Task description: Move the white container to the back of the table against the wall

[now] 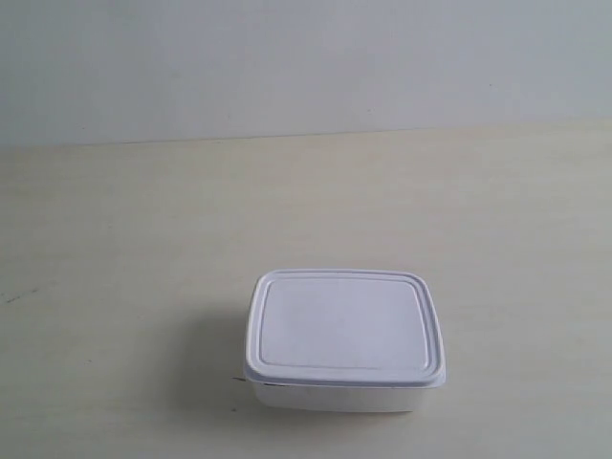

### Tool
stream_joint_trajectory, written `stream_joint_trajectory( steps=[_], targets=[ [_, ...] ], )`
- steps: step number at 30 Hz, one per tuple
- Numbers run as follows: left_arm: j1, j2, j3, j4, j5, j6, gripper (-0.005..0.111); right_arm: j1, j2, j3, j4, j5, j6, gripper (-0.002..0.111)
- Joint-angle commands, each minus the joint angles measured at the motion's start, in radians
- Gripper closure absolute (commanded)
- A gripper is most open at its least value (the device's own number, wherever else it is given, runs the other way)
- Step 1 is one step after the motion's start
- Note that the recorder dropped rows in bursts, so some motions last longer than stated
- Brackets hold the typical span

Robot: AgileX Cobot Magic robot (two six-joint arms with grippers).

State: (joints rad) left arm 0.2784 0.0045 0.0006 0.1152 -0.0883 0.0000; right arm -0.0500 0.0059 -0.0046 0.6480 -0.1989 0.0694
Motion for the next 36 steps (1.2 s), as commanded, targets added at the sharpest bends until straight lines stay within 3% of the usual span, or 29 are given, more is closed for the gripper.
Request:
stream_joint_trajectory(
  steps=[1, 8, 17, 21, 31, 36],
  targets=[
    [0.0, -0.005, -0.001, 0.002, -0.045, -0.052, 0.107, -0.007, -0.006, 0.005, 0.007, -0.014, 0.011, 0.108],
    [0.0, 0.043, -0.001, 0.002, -0.13, -0.283, 0.107, -0.007, -0.006, 0.005, 0.005, 0.003, 0.235, 0.108],
    [0.0, 0.131, -0.001, 0.002, -0.233, -0.689, 0.107, -0.007, -0.006, 0.005, -0.073, 0.124, 0.237, 0.108],
    [0.0, 0.136, -0.001, 0.002, -0.247, -0.779, 0.107, -0.007, -0.006, 0.005, -0.156, 0.194, 0.237, 0.108],
    [0.0, 0.136, -0.001, 0.002, -0.257, -0.986, 0.107, -0.007, -0.006, -0.015, -0.155, 0.261, 0.237, 0.108],
    [0.0, 0.136, -0.001, 0.002, -0.257, -1.058, 0.107, 0.08, -0.006, -0.015, -0.157, 0.231, 0.184, 0.108]
  ],
)
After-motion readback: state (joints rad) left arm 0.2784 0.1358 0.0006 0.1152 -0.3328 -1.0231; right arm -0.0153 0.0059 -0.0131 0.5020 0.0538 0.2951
